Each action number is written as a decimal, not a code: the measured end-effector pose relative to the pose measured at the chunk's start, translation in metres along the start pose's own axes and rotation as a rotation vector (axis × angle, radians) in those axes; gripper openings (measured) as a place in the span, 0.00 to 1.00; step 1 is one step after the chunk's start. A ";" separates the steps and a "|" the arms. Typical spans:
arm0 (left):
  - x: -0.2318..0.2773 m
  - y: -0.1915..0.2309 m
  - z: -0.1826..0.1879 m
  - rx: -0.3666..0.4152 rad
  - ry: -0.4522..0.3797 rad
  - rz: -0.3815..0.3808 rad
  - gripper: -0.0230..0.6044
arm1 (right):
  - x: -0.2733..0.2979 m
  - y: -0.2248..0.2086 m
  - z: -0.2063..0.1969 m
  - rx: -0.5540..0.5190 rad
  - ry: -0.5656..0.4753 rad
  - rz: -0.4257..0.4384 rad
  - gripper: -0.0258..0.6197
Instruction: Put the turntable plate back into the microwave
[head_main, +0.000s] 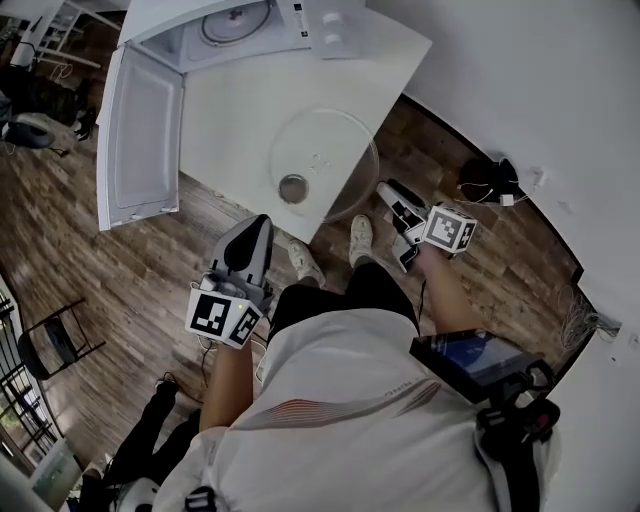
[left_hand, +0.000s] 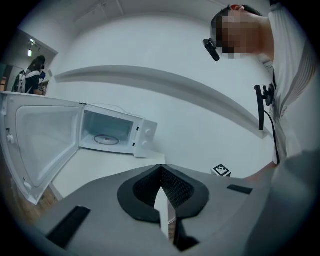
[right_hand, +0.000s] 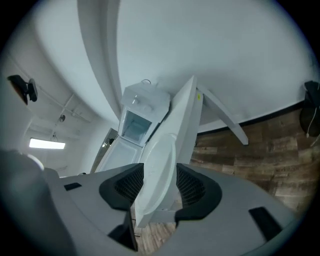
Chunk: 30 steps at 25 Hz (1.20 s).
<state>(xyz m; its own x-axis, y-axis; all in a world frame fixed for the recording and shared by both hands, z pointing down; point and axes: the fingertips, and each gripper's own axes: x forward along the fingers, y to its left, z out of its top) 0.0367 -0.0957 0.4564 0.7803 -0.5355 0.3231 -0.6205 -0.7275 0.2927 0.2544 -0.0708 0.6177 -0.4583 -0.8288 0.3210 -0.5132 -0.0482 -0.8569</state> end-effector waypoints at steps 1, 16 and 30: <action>0.000 0.001 -0.004 -0.007 0.011 0.018 0.05 | 0.005 -0.007 -0.006 0.032 0.021 0.012 0.33; 0.002 0.027 -0.032 -0.081 0.027 0.160 0.05 | 0.071 -0.001 -0.053 0.221 0.237 0.279 0.32; 0.000 0.030 -0.035 -0.098 0.034 0.163 0.05 | 0.074 0.003 -0.057 0.337 0.237 0.349 0.09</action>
<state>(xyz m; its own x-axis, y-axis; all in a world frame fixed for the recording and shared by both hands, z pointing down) 0.0152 -0.1020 0.4969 0.6667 -0.6269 0.4031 -0.7445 -0.5859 0.3199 0.1782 -0.1004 0.6617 -0.7312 -0.6808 0.0427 -0.0574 -0.0010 -0.9984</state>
